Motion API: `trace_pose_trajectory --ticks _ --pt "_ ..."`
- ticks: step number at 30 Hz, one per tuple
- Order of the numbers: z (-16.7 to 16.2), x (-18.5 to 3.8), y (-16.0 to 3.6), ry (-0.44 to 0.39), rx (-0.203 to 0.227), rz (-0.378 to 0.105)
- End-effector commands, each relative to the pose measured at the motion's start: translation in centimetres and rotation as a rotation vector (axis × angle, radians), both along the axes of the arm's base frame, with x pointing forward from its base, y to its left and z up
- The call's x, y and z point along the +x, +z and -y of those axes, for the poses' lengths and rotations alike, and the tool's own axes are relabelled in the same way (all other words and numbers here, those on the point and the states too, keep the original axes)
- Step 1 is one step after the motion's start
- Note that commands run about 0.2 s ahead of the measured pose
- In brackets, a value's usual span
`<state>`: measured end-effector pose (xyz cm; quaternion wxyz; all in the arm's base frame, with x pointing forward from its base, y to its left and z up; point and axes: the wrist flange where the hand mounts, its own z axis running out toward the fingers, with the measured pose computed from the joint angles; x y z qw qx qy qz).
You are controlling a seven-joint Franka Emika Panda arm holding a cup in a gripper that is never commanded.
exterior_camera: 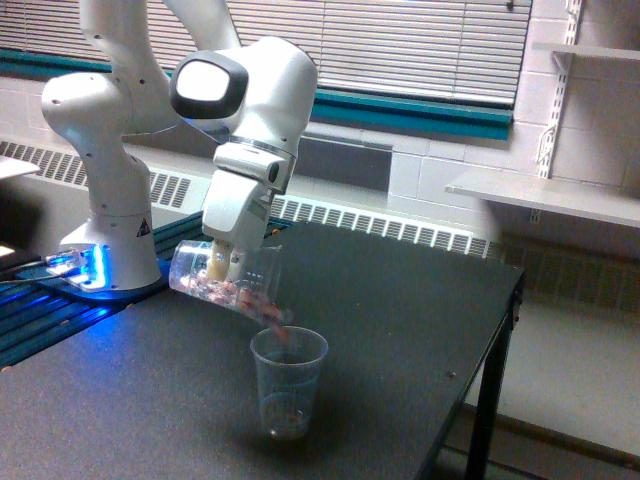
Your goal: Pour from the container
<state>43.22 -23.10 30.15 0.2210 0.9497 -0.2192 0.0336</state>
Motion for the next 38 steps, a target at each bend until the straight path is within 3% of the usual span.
trace_pose_trajectory --ticks 1,9,26,38 --pt "-0.03 0.02 0.71 -0.003 -0.029 -0.009" --pt "0.07 -0.34 1.14 -0.012 -0.046 -0.028" --pt "-0.39 -0.43 1.16 0.006 -0.040 -0.029" --pt "-0.63 -0.48 0.95 0.011 -0.006 -0.025"
